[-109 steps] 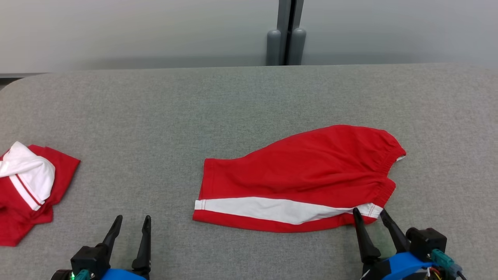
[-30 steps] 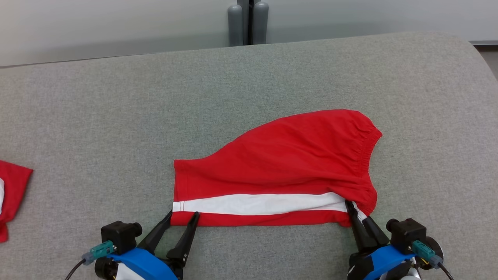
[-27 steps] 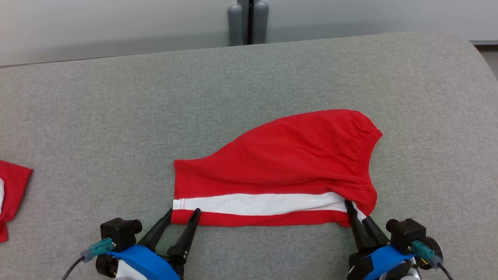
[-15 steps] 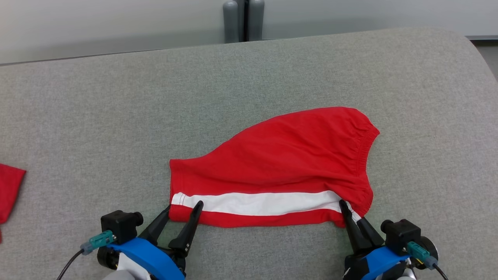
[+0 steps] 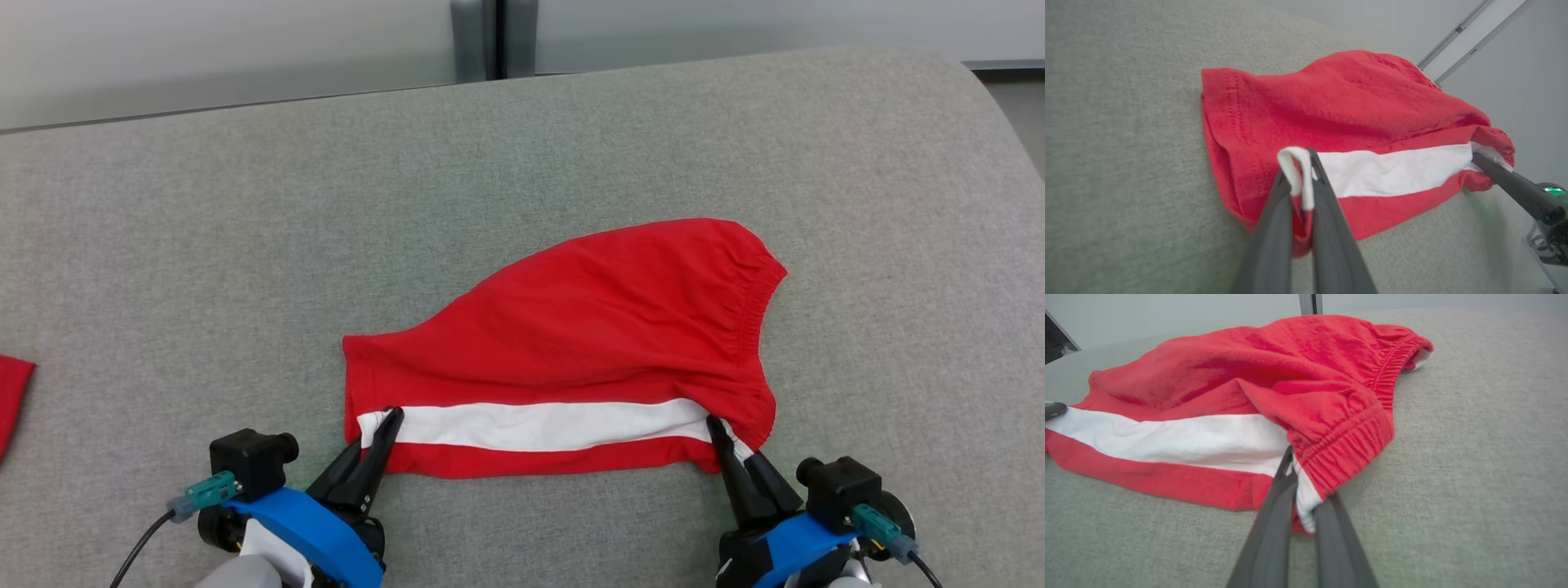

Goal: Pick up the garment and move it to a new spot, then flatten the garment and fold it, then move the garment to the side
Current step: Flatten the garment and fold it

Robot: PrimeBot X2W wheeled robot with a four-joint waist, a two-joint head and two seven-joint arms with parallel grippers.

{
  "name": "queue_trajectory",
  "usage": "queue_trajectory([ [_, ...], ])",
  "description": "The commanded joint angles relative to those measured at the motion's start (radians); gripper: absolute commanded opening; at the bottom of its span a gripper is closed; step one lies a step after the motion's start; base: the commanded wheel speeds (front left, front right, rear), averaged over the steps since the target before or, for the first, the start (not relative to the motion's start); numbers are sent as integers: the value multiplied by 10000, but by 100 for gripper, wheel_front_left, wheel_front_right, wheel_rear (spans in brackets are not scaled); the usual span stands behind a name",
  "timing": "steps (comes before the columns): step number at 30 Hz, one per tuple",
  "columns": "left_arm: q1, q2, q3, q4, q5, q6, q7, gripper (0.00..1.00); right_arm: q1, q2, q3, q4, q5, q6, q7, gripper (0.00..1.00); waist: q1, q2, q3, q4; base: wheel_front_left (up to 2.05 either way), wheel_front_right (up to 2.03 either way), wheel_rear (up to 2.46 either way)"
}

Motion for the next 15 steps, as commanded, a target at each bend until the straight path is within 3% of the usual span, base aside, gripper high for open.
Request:
queue_trajectory([
  [1,-124,9,-54,-23,101,-13,1,0,-33,-48,-62,-84,79,1,-3,0,0,-2,-53,34,0,0,0],
  [9,55,-109,537,-607,531,-13,-1,0,-105,-47,-348,-448,370,1,-3,0,0,-2,-774,341,0,0,0],
  [15,-285,-123,1640,-1476,1157,-13,-4,0,-544,-50,-480,-1022,456,1,-4,0,0,-2,-1531,575,0,0,0],
])
